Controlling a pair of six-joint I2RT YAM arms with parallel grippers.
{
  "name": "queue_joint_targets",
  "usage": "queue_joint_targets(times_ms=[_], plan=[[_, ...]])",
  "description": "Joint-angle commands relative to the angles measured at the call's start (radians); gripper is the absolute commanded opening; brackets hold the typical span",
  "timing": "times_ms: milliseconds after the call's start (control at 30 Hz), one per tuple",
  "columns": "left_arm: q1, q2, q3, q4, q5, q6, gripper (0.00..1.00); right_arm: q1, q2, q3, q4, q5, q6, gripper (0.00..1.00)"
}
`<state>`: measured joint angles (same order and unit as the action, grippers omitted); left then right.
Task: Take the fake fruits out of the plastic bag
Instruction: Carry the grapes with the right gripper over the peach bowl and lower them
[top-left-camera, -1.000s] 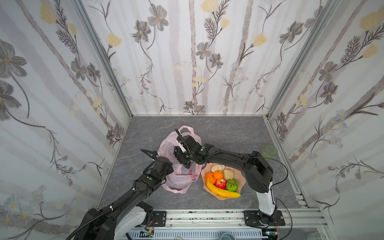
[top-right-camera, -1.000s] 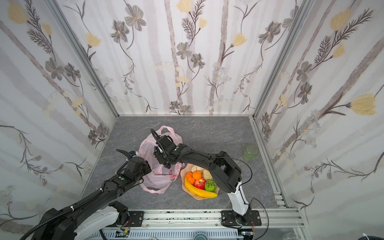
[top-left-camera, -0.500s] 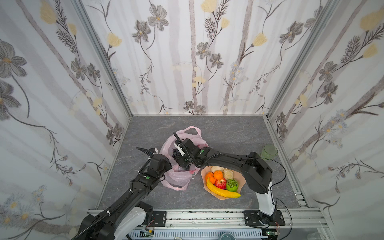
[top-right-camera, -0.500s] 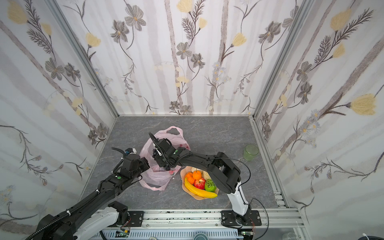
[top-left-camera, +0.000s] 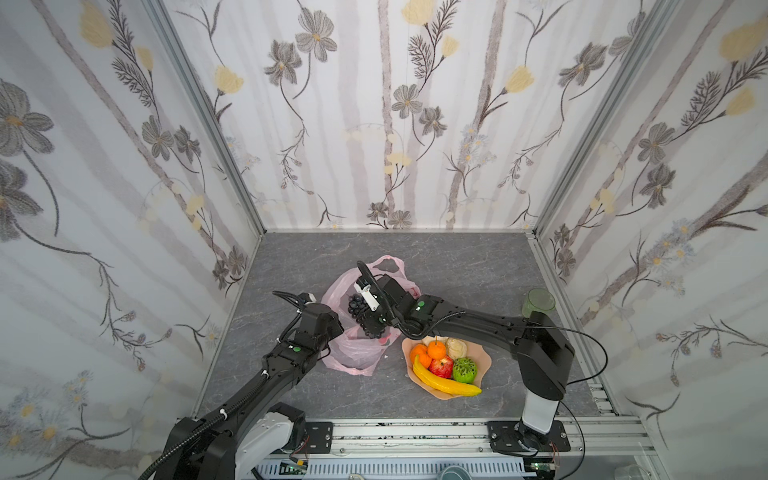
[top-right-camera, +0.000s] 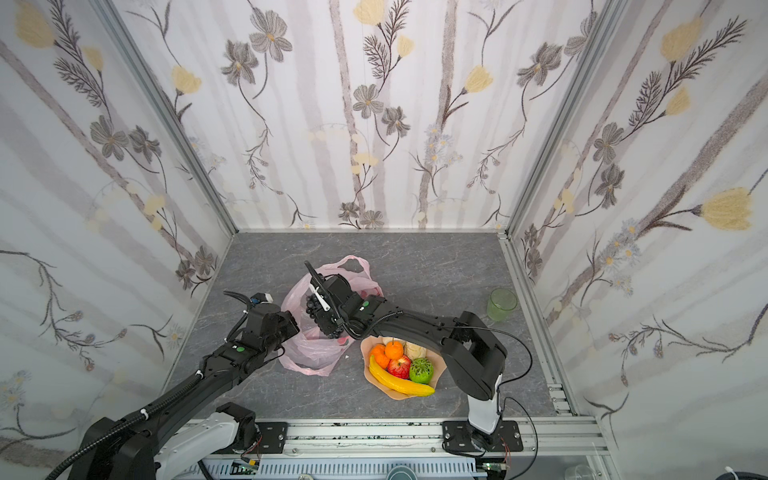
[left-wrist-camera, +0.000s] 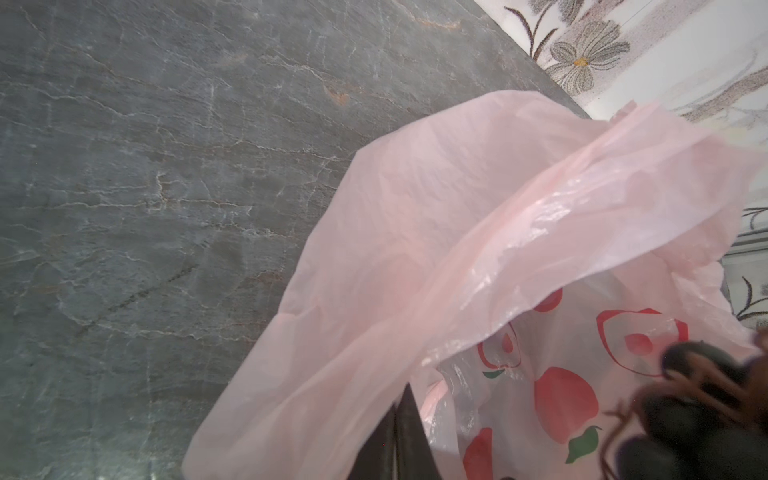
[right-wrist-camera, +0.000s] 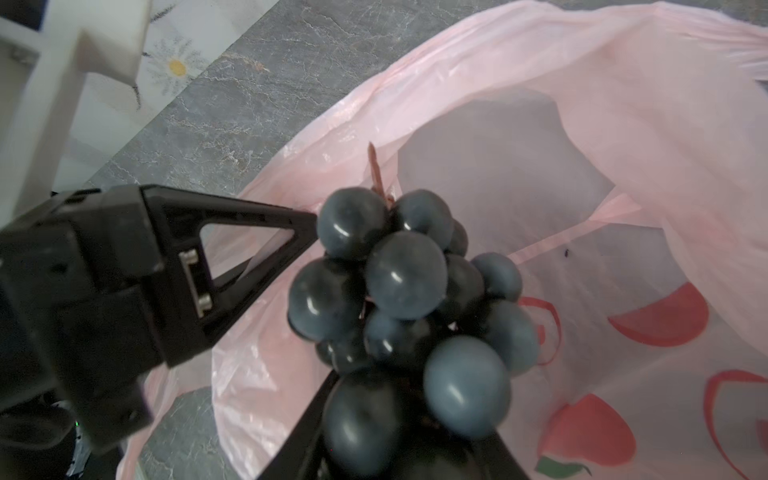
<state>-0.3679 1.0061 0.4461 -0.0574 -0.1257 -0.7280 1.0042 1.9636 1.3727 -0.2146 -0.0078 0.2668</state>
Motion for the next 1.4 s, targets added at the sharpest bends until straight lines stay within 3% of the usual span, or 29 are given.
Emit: queue_joint_targets(times_ms=[0,433,733,1100,1367], plan=[[0.015,0.002,-0.004,0.008,-0.008,0.024,0.00,-0.007,-0.083,-0.046,0.015,0.052,-0.056,0.38],[0.030,-0.009,-0.033,0.008,0.003,0.031,0.00,-0.120,-0.492,-0.169,-0.281,0.252,-0.149,0.38],[0.030,-0.021,-0.048,0.008,0.009,0.032,0.00,-0.250,-0.667,-0.231,-0.452,0.311,-0.034,0.40],[0.030,-0.040,-0.070,0.009,0.011,0.033,0.00,-0.297,-0.753,-0.347,-0.597,0.263,0.132,0.40],[0.030,-0.051,-0.076,0.008,0.014,0.031,0.00,-0.297,-0.719,-0.376,-0.640,0.282,0.129,0.40]])
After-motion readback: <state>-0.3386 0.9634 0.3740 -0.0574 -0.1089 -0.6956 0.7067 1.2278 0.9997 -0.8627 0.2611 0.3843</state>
